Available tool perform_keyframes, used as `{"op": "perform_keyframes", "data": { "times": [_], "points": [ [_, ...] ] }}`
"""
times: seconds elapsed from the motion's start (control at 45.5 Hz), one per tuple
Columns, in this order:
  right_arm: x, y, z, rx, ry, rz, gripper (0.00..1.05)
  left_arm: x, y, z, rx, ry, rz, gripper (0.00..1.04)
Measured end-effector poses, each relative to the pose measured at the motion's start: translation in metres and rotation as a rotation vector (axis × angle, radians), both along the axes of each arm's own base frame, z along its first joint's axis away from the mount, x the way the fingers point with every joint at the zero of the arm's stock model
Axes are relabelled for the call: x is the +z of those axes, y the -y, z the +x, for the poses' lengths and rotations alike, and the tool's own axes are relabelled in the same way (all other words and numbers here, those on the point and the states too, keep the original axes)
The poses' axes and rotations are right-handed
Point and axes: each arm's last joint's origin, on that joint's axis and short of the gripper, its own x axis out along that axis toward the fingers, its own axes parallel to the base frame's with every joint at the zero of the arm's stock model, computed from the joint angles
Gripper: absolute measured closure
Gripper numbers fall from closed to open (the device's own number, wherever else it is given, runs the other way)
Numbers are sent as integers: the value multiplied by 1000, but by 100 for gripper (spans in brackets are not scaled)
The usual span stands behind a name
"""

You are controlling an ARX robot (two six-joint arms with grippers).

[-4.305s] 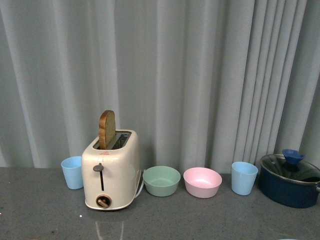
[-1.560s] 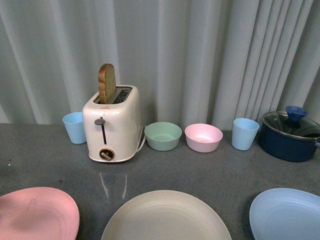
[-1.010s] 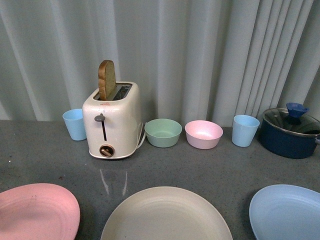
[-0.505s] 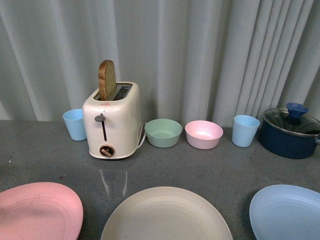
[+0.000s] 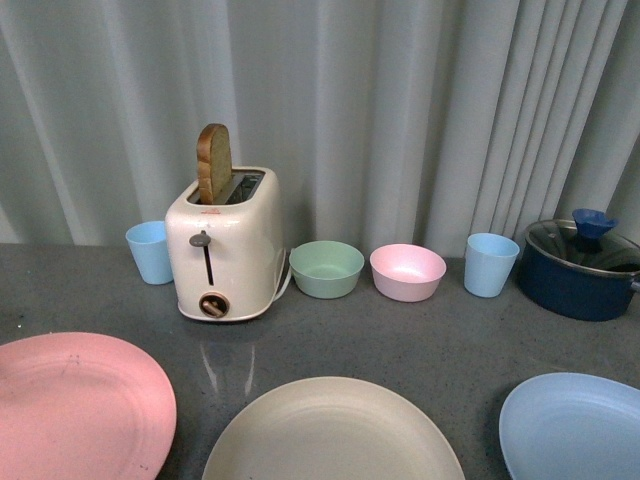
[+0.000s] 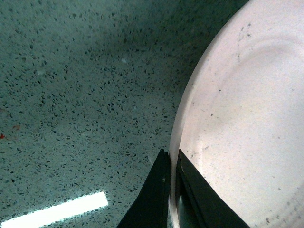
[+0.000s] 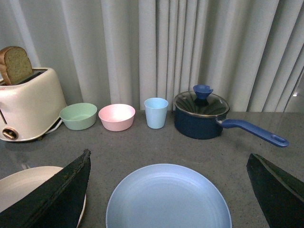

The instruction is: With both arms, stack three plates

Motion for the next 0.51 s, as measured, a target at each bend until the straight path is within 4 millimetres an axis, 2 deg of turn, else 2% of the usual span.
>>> {"op": "perform_keyframes", "data": {
  "times": [0.11, 0.329, 0.505],
  "points": [
    [0, 0, 0, 0, 0, 0, 7, 20, 1, 3, 20, 6, -88, 102],
    [0, 0, 0, 0, 0, 0, 7, 47, 8, 4, 43, 24, -256, 102],
    [0, 0, 0, 0, 0, 0, 7, 59, 34, -6, -14, 37, -285, 102]
  ]
}}
